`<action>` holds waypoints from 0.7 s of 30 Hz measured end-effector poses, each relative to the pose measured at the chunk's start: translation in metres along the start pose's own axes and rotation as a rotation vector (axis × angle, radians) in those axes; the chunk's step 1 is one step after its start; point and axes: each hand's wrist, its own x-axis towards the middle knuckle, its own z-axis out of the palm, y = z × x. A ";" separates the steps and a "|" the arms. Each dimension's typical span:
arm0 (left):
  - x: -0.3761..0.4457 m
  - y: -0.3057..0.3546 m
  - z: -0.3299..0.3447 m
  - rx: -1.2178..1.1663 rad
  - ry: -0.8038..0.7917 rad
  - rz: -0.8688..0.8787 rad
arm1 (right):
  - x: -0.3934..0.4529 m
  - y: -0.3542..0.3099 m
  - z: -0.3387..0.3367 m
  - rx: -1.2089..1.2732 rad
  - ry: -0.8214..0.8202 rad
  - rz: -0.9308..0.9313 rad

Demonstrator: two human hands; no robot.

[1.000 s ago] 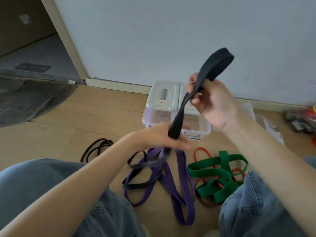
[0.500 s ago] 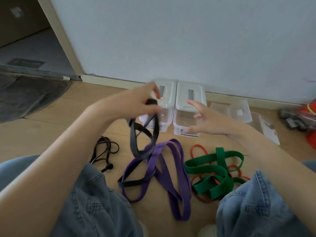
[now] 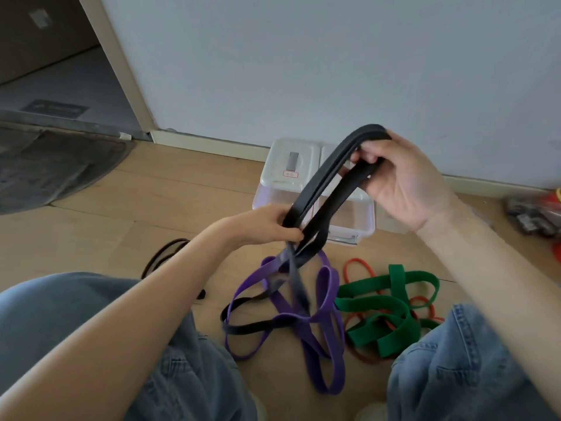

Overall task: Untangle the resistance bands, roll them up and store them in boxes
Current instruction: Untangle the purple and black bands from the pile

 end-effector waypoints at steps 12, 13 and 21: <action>-0.043 0.063 -0.041 -0.019 0.335 0.248 | -0.005 0.009 -0.007 -0.897 -0.235 0.264; -0.040 0.064 -0.034 0.015 0.297 0.226 | -0.006 0.015 -0.002 -0.896 -0.309 0.246; -0.006 0.011 -0.011 0.108 0.303 0.151 | 0.000 0.005 0.020 -0.341 -0.155 0.033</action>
